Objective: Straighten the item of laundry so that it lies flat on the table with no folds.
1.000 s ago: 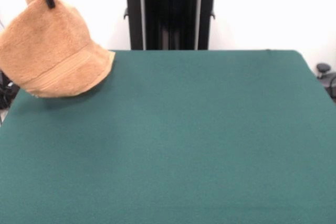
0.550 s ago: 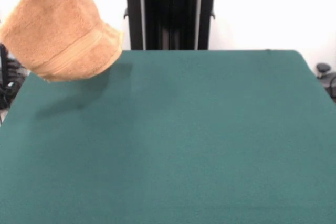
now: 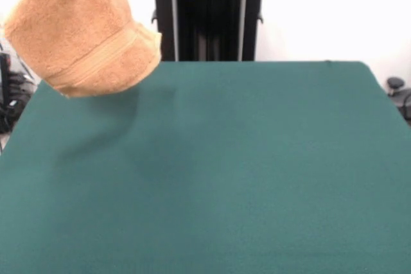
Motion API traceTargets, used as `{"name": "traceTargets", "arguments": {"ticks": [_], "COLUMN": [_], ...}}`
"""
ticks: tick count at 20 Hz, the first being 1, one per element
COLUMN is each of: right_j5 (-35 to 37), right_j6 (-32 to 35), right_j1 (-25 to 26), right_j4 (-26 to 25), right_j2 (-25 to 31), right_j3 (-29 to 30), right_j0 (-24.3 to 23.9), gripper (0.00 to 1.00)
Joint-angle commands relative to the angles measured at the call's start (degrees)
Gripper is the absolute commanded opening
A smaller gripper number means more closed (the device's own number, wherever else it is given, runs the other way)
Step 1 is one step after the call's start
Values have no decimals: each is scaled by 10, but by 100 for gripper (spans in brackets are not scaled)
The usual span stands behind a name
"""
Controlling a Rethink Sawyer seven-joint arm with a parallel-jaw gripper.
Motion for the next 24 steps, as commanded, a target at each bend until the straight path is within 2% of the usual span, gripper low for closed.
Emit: {"name": "traceTargets", "arguments": {"ticks": [1,8,19,24], "right_j5": [-1,-37,-41,-68], "right_j6": [174,227,282,304], "right_j1": [39,61,84,92], "right_j4": [42,66,94,103], "right_j2": [10,-8,-30,-31], "right_j3": [29,39,26,39], "right_j0": [48,87,136,149], "gripper": [0,0,0,0]}}
